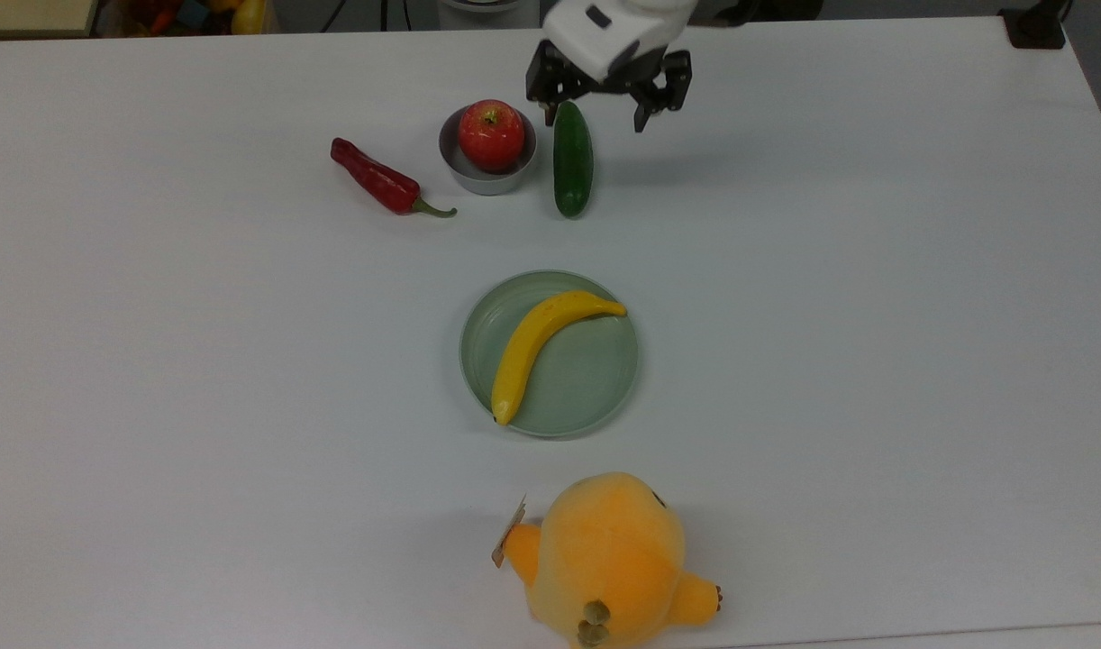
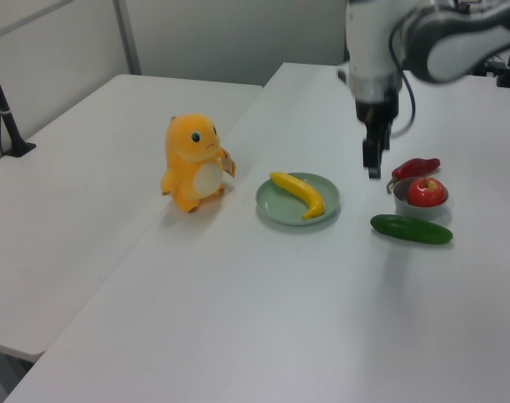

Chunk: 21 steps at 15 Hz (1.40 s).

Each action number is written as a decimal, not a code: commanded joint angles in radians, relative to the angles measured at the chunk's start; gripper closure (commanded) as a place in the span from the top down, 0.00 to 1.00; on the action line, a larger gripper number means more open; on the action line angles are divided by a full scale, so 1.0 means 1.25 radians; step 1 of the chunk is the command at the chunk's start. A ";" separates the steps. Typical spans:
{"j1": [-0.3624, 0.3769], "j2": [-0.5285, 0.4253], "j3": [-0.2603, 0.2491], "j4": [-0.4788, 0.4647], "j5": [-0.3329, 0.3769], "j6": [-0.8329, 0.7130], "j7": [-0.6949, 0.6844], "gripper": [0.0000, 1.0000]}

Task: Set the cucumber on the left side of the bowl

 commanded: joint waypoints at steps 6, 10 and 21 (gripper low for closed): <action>-0.012 -0.063 -0.089 0.182 0.083 -0.169 -0.012 1.00; -0.007 -0.122 -0.175 0.184 0.142 -0.174 -0.023 1.00; -0.001 -0.165 -0.279 0.121 0.217 -0.107 -0.247 1.00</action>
